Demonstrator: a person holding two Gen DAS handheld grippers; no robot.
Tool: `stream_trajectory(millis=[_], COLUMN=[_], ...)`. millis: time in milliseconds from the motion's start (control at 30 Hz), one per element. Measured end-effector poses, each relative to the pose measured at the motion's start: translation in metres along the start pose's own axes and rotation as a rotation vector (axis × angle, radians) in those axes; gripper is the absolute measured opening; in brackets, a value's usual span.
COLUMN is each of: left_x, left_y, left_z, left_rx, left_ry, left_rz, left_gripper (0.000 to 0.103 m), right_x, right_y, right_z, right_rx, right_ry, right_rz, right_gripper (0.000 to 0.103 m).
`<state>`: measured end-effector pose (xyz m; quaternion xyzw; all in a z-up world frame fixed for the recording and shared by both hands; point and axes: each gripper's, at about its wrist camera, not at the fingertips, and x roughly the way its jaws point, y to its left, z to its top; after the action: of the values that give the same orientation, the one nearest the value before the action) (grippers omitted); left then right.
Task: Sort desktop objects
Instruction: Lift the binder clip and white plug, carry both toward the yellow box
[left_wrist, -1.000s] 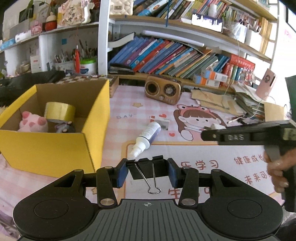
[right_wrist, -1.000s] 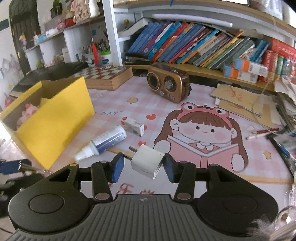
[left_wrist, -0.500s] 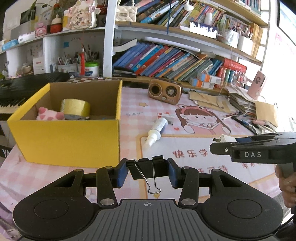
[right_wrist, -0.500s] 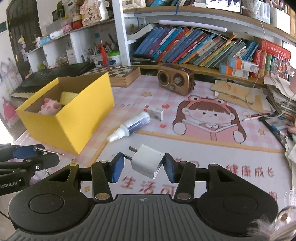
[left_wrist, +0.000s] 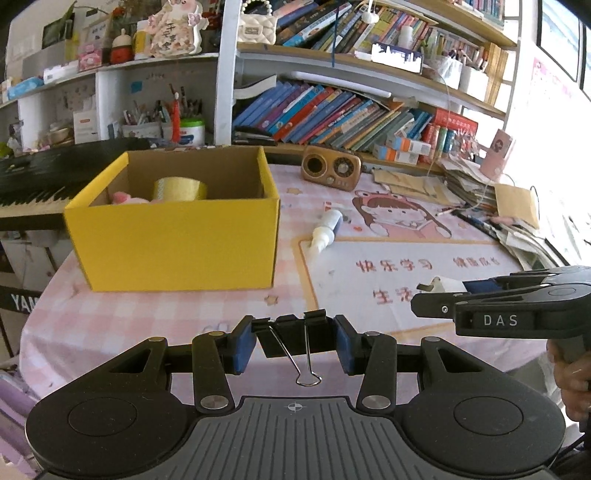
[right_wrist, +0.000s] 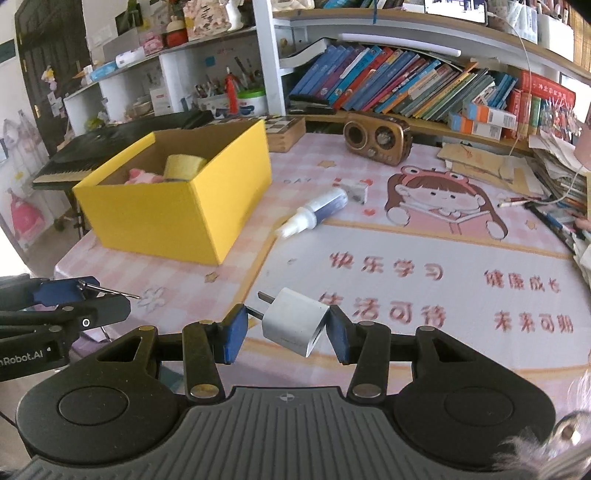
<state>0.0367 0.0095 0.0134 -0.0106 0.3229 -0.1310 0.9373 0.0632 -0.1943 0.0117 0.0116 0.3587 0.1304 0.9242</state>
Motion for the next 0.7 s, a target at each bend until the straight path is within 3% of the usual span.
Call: stream_trajectory(millis=[333,700], left_x=[-0.032,-0.052], left_y=[0.023,0.043], left_z=[-0.024,-0.034], left_rx=[-0.017,-0.057], left_ry=[0.006,-0.016], left_rz=[0.029,0.059], left_gripper=[0.043,0.043], right_x=[-0.011,-0.014], right_y=[0.043,0.078], right_z=[-0.025,-0.028], right_rx=[-0.003,-0.065], right_ry=[0.021,0.031], right_rz=[0.04,0.094], right_gripper=[0.044,0.044])
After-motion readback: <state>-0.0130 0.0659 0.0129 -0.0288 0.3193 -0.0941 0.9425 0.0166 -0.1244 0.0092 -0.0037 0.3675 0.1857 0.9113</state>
